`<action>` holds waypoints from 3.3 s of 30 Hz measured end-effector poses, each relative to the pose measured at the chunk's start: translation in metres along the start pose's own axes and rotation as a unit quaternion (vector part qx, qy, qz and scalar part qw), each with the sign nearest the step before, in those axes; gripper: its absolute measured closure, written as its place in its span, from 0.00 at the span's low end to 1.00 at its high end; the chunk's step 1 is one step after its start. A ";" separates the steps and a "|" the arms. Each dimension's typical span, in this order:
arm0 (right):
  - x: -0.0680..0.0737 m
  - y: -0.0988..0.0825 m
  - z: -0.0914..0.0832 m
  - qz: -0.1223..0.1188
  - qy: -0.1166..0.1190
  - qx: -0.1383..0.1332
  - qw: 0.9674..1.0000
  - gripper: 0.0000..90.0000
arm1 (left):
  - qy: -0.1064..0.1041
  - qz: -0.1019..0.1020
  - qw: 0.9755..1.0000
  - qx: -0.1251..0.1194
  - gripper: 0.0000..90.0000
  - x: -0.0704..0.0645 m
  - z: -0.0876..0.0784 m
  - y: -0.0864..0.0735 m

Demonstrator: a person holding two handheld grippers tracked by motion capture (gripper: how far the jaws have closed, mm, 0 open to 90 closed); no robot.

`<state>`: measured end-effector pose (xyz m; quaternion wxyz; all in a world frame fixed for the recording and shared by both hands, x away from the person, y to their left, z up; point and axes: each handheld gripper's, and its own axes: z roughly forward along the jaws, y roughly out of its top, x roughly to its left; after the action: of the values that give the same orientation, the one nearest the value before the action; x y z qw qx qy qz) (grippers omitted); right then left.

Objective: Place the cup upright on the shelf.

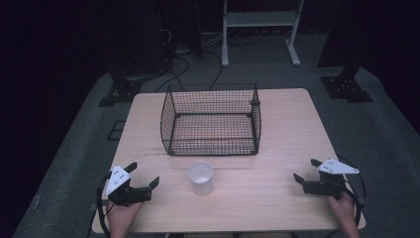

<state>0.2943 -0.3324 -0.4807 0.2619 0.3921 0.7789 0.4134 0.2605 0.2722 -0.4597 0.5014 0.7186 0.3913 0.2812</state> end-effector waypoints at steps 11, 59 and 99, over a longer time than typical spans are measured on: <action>0.001 0.000 0.000 -0.002 -0.002 0.003 1.000 0.15 | -0.055 0.023 0.998 -0.006 0.03 -0.013 0.003 0.018; 0.001 0.000 0.001 -0.006 -0.002 0.005 1.000 0.15 | -0.194 0.116 0.968 0.108 0.02 -0.078 0.047 0.049; 0.002 0.000 0.001 -0.009 0.000 0.004 1.000 0.15 | -0.203 0.125 0.950 0.204 0.23 -0.095 0.097 0.058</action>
<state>0.2942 -0.3305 -0.4809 0.2635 0.3862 0.7843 0.4078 0.3034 0.1328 -0.4390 0.3735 0.8907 0.2374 0.1044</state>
